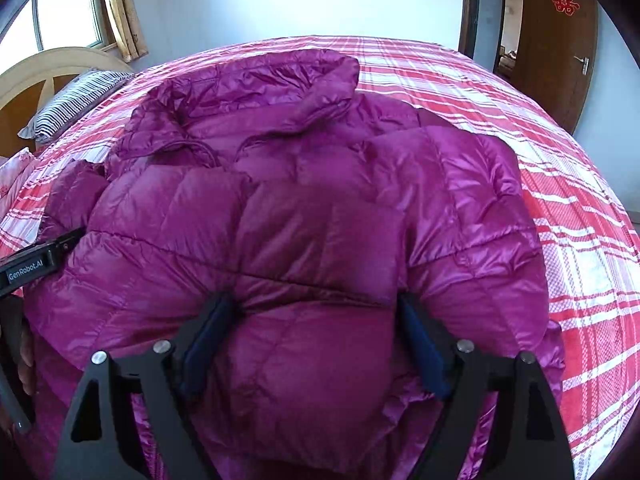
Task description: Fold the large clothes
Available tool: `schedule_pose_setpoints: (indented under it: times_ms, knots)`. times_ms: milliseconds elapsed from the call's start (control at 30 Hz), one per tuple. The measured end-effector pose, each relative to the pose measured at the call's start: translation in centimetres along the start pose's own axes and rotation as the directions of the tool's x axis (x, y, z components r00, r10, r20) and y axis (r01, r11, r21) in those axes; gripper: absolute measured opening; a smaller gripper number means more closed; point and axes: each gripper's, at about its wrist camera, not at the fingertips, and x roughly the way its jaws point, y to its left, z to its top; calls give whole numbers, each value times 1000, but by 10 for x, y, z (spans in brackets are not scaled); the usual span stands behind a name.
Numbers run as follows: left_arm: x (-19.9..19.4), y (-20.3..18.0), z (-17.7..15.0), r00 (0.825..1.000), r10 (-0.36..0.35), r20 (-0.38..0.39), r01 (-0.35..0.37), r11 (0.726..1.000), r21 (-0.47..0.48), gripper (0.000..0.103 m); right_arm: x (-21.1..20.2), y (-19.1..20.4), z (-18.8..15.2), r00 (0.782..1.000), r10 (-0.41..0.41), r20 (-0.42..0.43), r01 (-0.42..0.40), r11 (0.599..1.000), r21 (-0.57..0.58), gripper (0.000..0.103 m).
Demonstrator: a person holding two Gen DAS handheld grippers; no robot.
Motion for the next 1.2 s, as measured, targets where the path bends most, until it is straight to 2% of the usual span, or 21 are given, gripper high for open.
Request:
schedule_pose_setpoints:
  times_ms: [600,1200]
  knots:
    - [-1,-4,-2,1000,23,10,-23,1000,11,102,4,3,2,1000,-20,2,20,1000,-14,85]
    - [-1,-3,-2,1000,16,11,-16,1000,4,102,4,4,2,1000,-23,4,23,1000,-15,85]
